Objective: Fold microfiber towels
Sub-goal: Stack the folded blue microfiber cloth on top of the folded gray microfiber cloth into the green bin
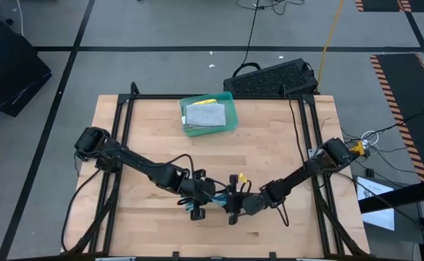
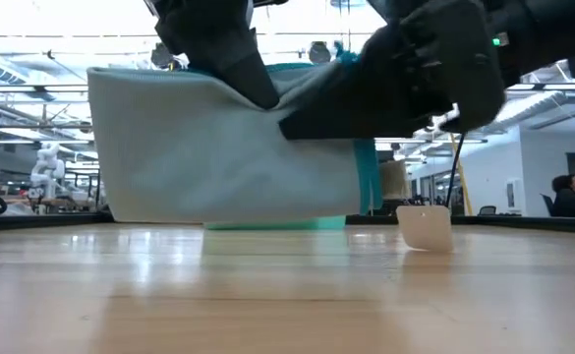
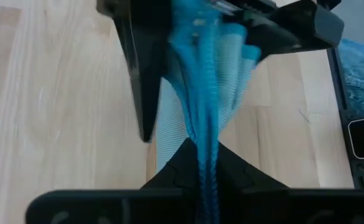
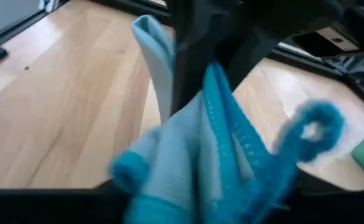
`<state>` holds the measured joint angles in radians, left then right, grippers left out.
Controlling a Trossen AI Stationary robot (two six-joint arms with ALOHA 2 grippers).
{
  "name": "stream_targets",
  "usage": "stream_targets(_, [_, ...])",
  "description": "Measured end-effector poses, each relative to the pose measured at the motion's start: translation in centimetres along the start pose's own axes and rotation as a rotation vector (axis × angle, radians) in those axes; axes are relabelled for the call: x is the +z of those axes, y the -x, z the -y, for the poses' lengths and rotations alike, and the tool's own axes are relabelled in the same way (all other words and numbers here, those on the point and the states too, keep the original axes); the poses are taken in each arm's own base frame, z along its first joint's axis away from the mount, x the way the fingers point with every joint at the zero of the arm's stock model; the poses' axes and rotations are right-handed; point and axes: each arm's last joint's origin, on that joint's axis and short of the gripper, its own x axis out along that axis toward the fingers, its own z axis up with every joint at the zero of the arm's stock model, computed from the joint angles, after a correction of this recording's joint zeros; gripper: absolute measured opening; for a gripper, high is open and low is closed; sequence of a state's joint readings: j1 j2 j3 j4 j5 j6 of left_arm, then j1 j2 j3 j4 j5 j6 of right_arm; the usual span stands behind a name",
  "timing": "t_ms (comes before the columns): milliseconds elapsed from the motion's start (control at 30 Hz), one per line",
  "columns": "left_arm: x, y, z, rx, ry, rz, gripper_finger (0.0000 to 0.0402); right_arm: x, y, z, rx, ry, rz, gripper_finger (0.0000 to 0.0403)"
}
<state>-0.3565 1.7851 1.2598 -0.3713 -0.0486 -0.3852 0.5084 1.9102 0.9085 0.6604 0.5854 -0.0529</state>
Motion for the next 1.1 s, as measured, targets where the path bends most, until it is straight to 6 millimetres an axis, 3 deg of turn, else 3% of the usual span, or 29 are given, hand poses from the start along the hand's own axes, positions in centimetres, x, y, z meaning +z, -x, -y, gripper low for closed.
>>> stream_targets(133, [0.0,0.0,0.0,0.002,-0.007,-0.001,0.0032,0.0,-0.5,0.6,0.053,-0.053,0.003,0.0048])
stream_targets(200, [0.0,0.0,0.0,0.017,-0.011,0.004,0.0034,0.0,-0.7,0.9,0.085,-0.074,0.002,0.0015])
stream_targets(333, [-0.4,0.0,0.3,0.054,0.020,-0.004,0.0076,-0.1,-1.2,1.7,0.083,-0.171,-0.007,0.0017])
stream_targets(600, [-1.7,0.3,0.9,0.246,0.033,-0.016,0.0260,-0.3,-1.9,3.2,0.092,-0.290,-0.039,0.0008])
stream_targets(733, [-1.9,0.9,1.2,0.277,0.055,-0.071,0.0325,0.0,-2.0,4.5,0.101,-0.328,-0.069,0.0008])
stream_targets(900, [-2.7,3.6,1.3,0.436,0.092,-0.167,0.0344,0.9,-1.5,7.0,0.107,-0.361,-0.107,0.0008])
stream_targets(1100, [-4.6,9.0,0.8,0.688,0.107,-0.015,0.0305,2.5,-0.7,12.1,0.069,-0.417,-0.109,0.0008])
